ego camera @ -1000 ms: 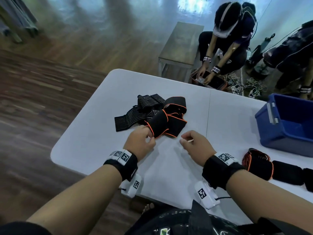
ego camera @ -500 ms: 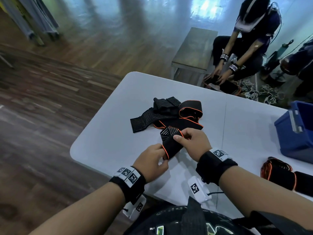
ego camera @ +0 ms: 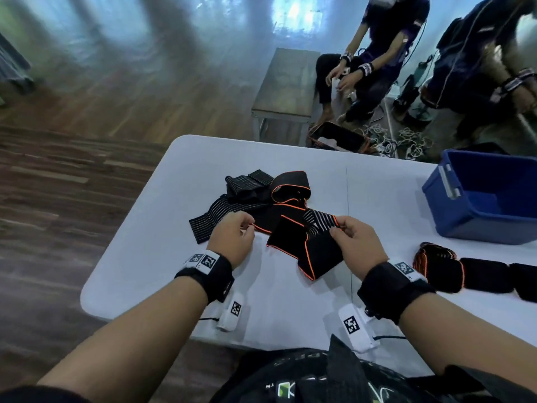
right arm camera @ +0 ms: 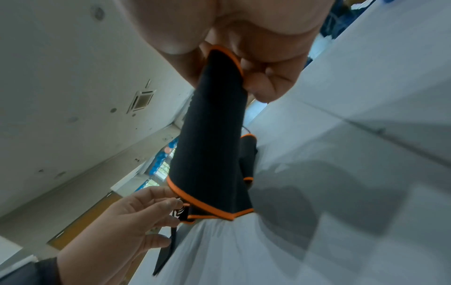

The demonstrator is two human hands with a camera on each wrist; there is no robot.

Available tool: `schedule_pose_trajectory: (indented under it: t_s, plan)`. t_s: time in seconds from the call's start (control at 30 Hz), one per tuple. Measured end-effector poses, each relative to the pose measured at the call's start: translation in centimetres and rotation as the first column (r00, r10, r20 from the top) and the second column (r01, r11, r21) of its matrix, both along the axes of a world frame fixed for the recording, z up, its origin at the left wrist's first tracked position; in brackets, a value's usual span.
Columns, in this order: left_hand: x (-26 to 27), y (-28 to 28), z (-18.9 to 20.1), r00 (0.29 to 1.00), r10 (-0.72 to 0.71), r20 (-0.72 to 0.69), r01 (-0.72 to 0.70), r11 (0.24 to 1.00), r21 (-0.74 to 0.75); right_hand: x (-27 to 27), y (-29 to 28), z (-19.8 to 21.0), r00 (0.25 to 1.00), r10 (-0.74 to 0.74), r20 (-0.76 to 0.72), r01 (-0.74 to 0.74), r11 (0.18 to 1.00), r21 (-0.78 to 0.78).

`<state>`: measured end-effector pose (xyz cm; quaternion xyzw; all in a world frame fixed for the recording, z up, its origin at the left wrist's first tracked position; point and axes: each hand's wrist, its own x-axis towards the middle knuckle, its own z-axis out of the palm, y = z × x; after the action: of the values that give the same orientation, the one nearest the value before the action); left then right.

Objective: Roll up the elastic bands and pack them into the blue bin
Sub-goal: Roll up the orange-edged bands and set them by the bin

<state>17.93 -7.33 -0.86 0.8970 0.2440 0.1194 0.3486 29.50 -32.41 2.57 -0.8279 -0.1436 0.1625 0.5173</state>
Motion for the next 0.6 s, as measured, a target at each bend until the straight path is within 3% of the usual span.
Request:
schedule_pose_trajectory:
  t_s: [0.2,0.4,0.6]
  plan:
    - [4.6,-1.6,-0.6,0.979,-0.184,-0.092,0.192,0.977,0.096,-0.1,-3.9,0.5,0.991,-0.134,0.01,0.134,0.991,-0.002]
    - [7.7,-4.0,-0.7,0.973,-0.193,-0.127,0.208,0.971,0.118,-0.7,-6.3,0.6,0.978,-0.207,0.025,0.208,0.977,-0.039]
    - [9.0,-6.6,0.3,0.874,-0.106,-0.475,0.23,0.95,0.211,-1.2,-7.8,-0.2,0.965,-0.245,0.094,0.253,0.964,-0.084]
